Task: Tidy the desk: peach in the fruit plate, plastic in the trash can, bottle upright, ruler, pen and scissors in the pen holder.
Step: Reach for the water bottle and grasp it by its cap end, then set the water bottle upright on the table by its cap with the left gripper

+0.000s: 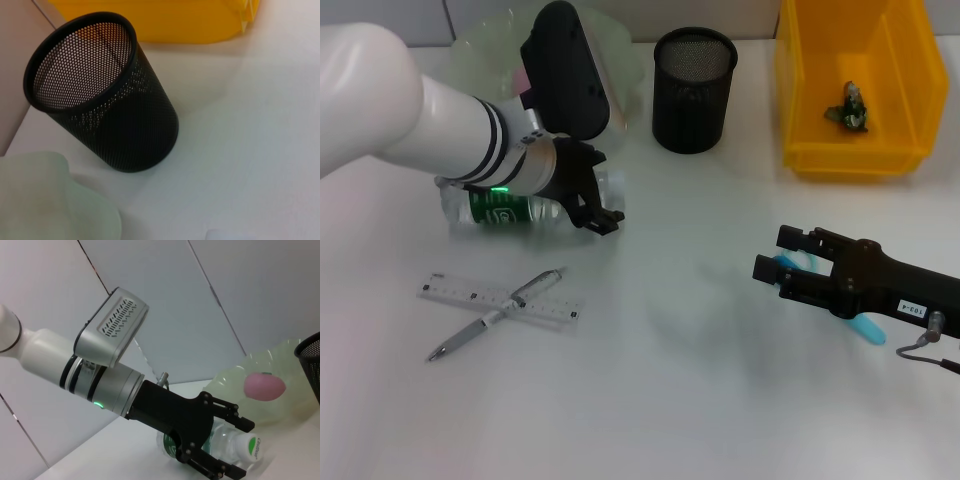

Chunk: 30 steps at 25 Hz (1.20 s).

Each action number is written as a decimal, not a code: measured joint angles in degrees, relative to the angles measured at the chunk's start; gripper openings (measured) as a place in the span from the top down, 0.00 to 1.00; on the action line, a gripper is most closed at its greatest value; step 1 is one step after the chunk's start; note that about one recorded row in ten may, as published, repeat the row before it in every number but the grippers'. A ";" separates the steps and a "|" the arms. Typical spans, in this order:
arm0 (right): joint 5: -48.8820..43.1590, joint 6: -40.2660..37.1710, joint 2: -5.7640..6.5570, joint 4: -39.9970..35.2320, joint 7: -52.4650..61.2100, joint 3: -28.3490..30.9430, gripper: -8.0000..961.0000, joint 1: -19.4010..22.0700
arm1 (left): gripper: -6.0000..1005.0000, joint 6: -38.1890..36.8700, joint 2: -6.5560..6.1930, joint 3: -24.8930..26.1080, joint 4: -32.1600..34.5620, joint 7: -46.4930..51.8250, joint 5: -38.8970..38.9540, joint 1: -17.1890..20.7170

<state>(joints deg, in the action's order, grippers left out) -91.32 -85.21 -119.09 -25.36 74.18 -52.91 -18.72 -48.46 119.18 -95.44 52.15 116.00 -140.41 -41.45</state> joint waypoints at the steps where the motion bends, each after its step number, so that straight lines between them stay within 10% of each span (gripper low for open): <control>1: 0.00 0.15 0.00 0.00 0.00 0.00 0.18 0.00 | 0.25 -0.05 0.00 -0.01 -0.01 0.01 0.05 -0.07; 11: 0.00 0.32 0.00 0.09 -0.64 0.00 0.18 -0.04 | 0.28 -0.99 0.00 0.01 -0.35 0.02 0.83 -0.48; 18: -0.02 0.32 0.00 0.39 -0.66 0.00 0.18 -0.07 | 0.52 -0.71 -0.01 0.29 0.14 0.10 1.02 -0.43; 30: 0.35 0.30 0.00 0.77 -0.79 0.00 0.18 -0.26 | 0.53 -4.08 -0.27 3.05 10.16 0.19 6.99 3.93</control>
<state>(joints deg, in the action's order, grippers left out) -90.97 -84.91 -119.09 -24.60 73.39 -52.91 -18.99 -52.54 118.91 -92.40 62.30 116.20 -133.42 -37.52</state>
